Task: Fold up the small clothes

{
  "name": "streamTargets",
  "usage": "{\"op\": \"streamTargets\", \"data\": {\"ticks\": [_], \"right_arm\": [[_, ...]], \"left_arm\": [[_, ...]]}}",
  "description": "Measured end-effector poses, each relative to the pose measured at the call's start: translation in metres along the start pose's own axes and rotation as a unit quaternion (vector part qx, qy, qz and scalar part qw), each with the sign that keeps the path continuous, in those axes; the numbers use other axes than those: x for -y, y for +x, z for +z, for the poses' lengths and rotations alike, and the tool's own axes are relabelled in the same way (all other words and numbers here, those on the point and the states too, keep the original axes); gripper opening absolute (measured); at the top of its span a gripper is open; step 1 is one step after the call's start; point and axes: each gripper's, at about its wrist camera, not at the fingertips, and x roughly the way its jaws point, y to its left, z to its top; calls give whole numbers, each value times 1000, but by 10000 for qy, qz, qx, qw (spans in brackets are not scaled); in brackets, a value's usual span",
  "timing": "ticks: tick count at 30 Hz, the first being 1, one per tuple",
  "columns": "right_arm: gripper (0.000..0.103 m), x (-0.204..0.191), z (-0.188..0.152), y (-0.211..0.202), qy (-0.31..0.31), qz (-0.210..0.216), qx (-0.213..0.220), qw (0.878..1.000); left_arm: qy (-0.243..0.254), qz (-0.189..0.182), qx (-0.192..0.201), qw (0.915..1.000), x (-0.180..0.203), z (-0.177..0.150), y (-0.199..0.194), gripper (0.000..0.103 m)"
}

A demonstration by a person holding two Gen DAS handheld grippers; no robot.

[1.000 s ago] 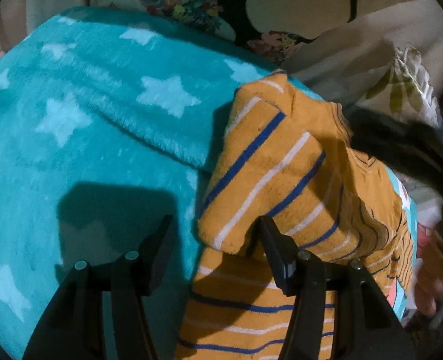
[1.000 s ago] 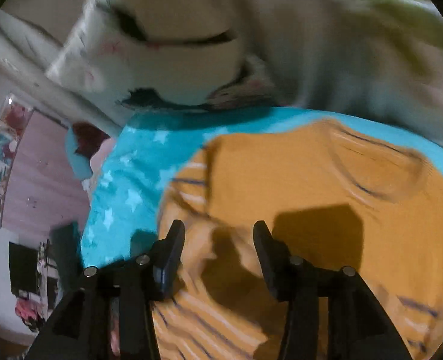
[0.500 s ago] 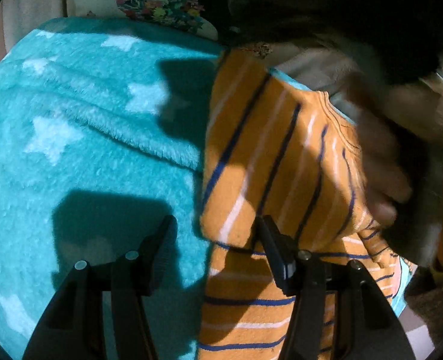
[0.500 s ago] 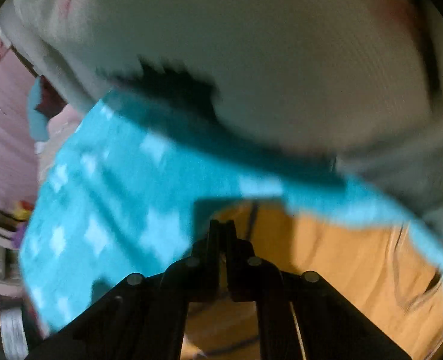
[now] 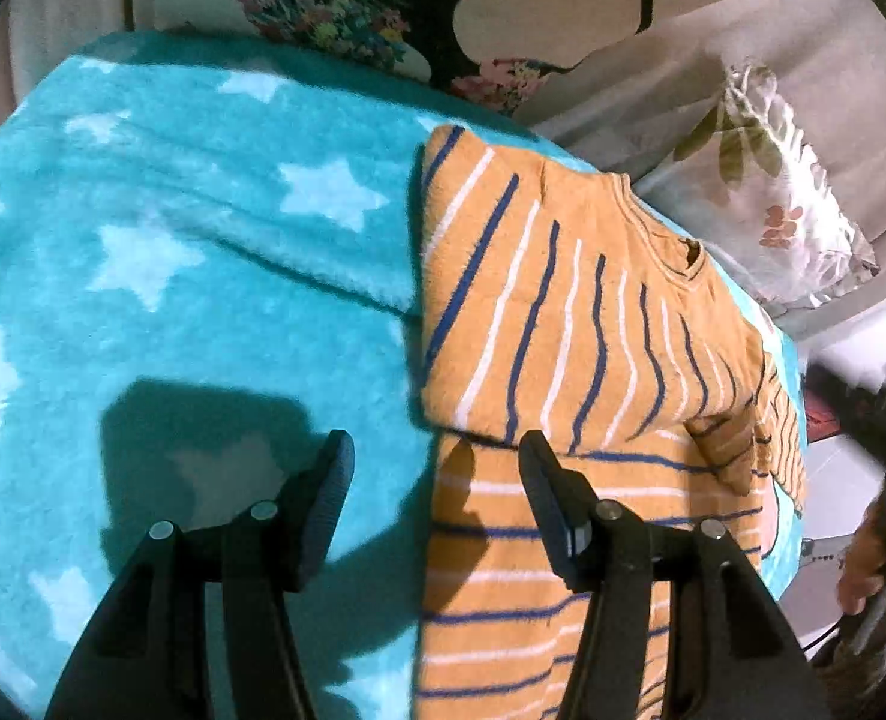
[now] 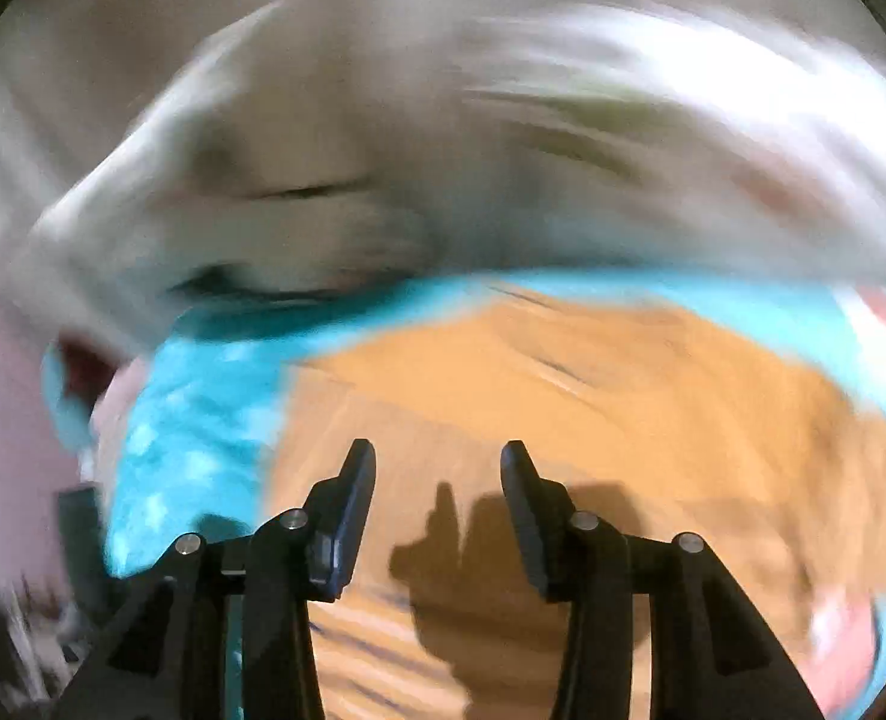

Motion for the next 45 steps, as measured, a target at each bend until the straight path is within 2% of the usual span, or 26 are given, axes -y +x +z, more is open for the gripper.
{"op": "streamTargets", "data": {"ticks": [3, 5, 9, 11, 14, 16, 17, 20, 22, 23, 24, 26, 28, 31, 32, 34, 36, 39, 43, 45], "right_arm": [[49, 83, -30, -18, 940, -469, -93, 9944], [49, 113, -44, -18, 1235, -551, -44, 9908], [49, 131, -49, 5, 1446, -369, -169, 9886], [49, 125, -52, 24, 1360, -320, -249, 9899], [49, 111, -54, 38, 913, -525, -228, 9942], [37, 102, -53, 42, 588, -607, -306, 9959], [10, 101, -51, 42, 439, -662, -354, 9962], [10, 95, -44, 27, 161, -694, -243, 9972], [6, 98, -39, 15, 85, -879, -41, 9961], [1, 101, -37, 14, 29, -1121, 40, 9937], [1, 106, -35, 19, 16, -1207, 40, 9927], [2, 127, -35, 27, 412, -788, -182, 9959], [2, 159, -44, 12, 1056, -165, -57, 9943], [5, 212, -68, -27, 1716, 28, 350, 9845], [9, 232, -77, -40, 1936, 27, 466, 9800], [25, 277, -100, -66, 2470, -68, 680, 9666], [43, 324, -124, -87, 3051, -166, 861, 9483], [44, 378, -149, -101, 3740, -144, 1004, 9219], [44, 417, -154, -95, 4055, -290, 1122, 9067], [42, 431, -148, -97, 4185, -216, 1321, 8983]], "left_arm": [[-87, -28, -20, 10000, -2, -7, -11, 56], [-143, 17, 18, 9999, 1, -11, -16, 56], [-179, 213, 64, 9996, 10, -20, -22, 56], [-197, 313, 117, 9992, 16, -24, -27, 56], [-216, 512, 266, 9981, 25, -32, -35, 56], [-288, 601, 298, 9973, 29, -40, -39, 56], [-331, 629, 298, 9970, 31, -43, -40, 56], [-402, 736, 335, 9959, 41, -53, -43, 56], [-425, 820, 352, 9951, 48, -59, -42, 56], [-438, 844, 335, 9949, 52, -61, -41, 56], [-448, 855, 318, 9948, 55, -63, -40, 56], [-448, 869, 310, 9947, 65, -68, -40, 56], [-387, 853, 363, 9949, 76, -71, -41, 56], [-361, 842, 355, 9952, 90, -73, -38, 57], [-377, 820, 344, 9953, 93, -74, -37, 57], [-404, 771, 316, 9957, 102, -75, -32, 57], [-415, 720, 304, 9961, 112, -76, -27, 57], [-414, 700, 258, 9964, 123, -78, -22, 57], [-355, 772, 254, 9961, 134, -83, -22, 57], [-357, 862, 270, 9953, 135, -86, -25, 57]]}}
